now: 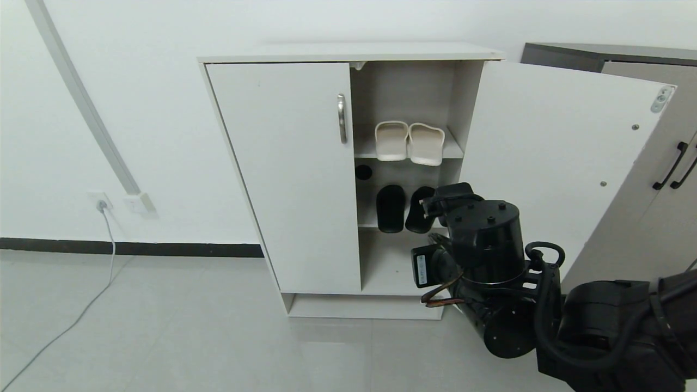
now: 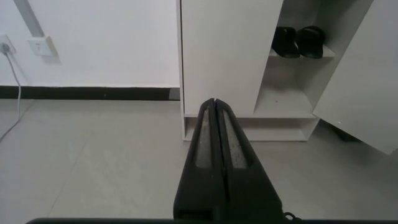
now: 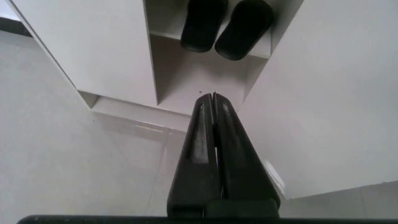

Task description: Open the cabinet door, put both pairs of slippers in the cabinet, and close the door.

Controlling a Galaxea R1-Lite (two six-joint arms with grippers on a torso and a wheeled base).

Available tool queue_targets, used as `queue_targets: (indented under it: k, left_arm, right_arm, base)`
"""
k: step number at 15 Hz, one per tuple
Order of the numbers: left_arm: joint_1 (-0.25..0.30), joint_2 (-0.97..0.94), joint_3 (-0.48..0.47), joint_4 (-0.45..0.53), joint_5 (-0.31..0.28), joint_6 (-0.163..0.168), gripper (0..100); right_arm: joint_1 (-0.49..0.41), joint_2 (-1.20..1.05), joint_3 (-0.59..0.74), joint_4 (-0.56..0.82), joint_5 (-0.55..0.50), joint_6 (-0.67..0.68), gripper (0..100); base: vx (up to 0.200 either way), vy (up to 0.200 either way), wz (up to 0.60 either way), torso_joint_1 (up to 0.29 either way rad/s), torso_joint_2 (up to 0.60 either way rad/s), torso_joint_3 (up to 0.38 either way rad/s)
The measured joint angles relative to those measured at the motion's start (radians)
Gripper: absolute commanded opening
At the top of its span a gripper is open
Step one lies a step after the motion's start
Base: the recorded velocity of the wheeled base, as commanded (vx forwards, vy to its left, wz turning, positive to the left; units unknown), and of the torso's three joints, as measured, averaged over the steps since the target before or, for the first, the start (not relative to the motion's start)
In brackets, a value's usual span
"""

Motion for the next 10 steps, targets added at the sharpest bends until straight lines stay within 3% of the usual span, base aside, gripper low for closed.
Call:
queue_targets:
  k: [4,10]
  left_arm:
    - [0.000,0.000,0.000,0.001,0.000,0.000,0]
    - [0.000,0.000,0.000,0.000,0.000,0.001,0]
  right_arm:
    - [0.001,0.001,0.004,-0.002,0.000,-0.002,0]
    - [-0.001,0.003,0.006,0.000,0.000,-0.001,0]
  base:
    - [0.000,0.000,0.00,0.013,-0.17,-0.251]
    - [0.000,0.000,0.00,0.077,-0.48,-0.354]
